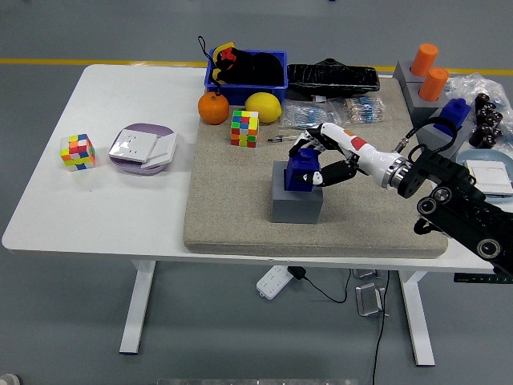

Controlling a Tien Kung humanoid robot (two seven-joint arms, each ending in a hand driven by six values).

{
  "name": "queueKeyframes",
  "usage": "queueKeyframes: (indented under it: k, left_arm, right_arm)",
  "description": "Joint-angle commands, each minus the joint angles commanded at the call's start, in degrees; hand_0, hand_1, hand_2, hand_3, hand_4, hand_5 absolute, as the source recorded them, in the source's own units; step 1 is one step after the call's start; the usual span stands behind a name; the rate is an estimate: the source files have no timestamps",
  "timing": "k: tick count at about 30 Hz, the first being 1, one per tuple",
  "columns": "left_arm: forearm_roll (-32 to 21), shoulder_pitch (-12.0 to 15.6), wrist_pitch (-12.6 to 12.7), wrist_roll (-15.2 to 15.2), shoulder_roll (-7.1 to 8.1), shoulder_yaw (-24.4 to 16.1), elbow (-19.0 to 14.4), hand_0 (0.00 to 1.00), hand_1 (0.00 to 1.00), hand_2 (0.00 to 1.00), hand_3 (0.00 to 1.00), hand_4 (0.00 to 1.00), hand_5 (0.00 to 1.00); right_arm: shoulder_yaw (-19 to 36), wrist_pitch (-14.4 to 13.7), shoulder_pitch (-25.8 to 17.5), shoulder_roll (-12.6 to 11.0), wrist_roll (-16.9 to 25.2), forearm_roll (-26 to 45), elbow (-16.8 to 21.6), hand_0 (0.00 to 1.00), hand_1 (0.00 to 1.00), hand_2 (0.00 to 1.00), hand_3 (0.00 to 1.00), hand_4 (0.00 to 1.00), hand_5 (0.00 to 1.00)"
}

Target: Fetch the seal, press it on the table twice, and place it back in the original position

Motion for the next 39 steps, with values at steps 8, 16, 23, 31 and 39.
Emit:
queueKeyframes:
  k: [8,16,23,31,39]
  left_arm:
    - [0.3,-0.1,0.0,0.0,-0.08,-0.3,-0.1,0.794,0.742,0.737,0.762,0.63,0.445]
    - [0.2,-0.2,0.0,0.0,-0.12,-0.2,0.0,0.794,0.743,0.738,0.762,0.63,0.444]
    - [0.3,-0.1,0.0,0.0,-0.2,-0.5,0.1,0.794,0.743,0.738,0.761,0.63,0.444]
    - [0.2,-0.1,0.0,0.0,-0.26,-0.5,0.1,0.794,0.744,0.738,0.761,0.63,0.444]
    - [0.2,-0.1,0.0,0.0,-0.26,-0.5,0.1,0.794,0.744,0.738,0.761,0.63,0.443]
  right_arm:
    - [-0.1,-0.2,0.1,0.5,0.3,-0.1,-0.4,0.438,0.341,0.369,0.34,0.692,0.002]
    - [-0.2,-0.2,0.1,0.7,0.8,0.2,-0.3,0.583,0.566,0.579,0.597,0.897,0.002]
    - [-0.1,0.2,0.1,0.8,0.9,-0.1,-0.3,0.759,0.75,0.753,0.795,0.998,0.002]
    - [0.1,-0.2,0.2,0.9,0.9,-0.7,-0.4,0.802,0.796,0.799,0.832,0.998,0.002]
    - [1.1,0.0,0.0,0.7,0.6,-1.3,0.1,0.855,0.854,0.852,0.869,0.998,0.062]
